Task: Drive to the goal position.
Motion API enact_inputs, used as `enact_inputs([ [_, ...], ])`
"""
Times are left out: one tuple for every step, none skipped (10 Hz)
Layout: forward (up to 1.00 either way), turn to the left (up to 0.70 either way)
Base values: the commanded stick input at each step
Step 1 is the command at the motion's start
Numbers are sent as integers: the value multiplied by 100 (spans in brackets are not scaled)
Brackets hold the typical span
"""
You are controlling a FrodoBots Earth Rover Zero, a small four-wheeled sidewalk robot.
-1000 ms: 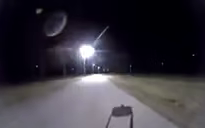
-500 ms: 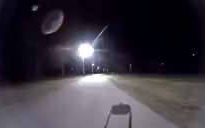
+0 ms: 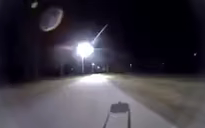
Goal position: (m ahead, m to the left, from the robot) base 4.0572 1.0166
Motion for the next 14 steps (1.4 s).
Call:
enact_inputs([
  [100, 6],
  [100, 0],
  [100, 0],
  [100, 0],
  [100, 0],
  [100, 0],
  [100, 0],
  [100, 0],
  [100, 0],
  [100, 0],
  [100, 0],
  [100, 12],
  [100, 26],
  [100, 5],
])
